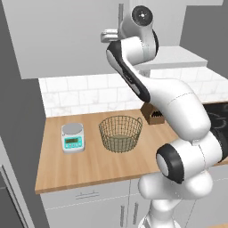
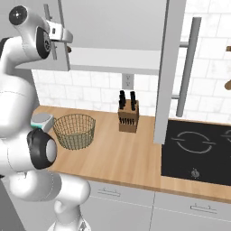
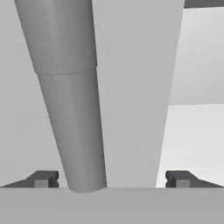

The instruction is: Open the cabinet, pick up the bread from the cabinet and place it in the basket. Then move the basket to the dining counter.

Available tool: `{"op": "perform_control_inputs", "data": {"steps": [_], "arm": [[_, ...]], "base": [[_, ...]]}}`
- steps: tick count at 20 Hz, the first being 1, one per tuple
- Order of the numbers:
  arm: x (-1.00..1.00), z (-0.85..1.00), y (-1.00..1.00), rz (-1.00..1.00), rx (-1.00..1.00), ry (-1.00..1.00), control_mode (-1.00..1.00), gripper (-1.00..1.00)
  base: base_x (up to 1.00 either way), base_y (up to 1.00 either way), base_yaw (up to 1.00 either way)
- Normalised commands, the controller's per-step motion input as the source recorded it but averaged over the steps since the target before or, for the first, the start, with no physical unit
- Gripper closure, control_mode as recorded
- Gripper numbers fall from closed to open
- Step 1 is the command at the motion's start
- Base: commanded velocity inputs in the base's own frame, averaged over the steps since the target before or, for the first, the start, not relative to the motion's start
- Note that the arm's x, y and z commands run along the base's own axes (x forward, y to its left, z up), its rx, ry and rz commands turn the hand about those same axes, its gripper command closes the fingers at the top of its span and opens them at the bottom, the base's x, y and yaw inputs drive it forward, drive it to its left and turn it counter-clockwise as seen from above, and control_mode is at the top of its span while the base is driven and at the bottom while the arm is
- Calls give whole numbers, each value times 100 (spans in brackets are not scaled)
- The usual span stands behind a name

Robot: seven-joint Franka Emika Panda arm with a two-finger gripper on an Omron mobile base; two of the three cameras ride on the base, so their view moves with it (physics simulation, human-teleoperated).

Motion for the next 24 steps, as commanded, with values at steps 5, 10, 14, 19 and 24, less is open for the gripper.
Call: {"op": "perform_control_inputs", "data": {"steps": [5, 10, 14, 19, 24], "arm": [[42, 0, 10, -1, 0, -2, -100, 100], [27, 0, 23, -1, 0, 0, -100, 100], [-66, 0, 29, 0, 0, 0, -100, 100], [-100, 7, 29, 0, 0, 0, -100, 100], [-100, 5, 39, 0, 0, 0, -100, 100]], "base": [[0, 0, 0], [0, 0, 0], [0, 0, 0], [0, 0, 0], [0, 0, 0]]}}
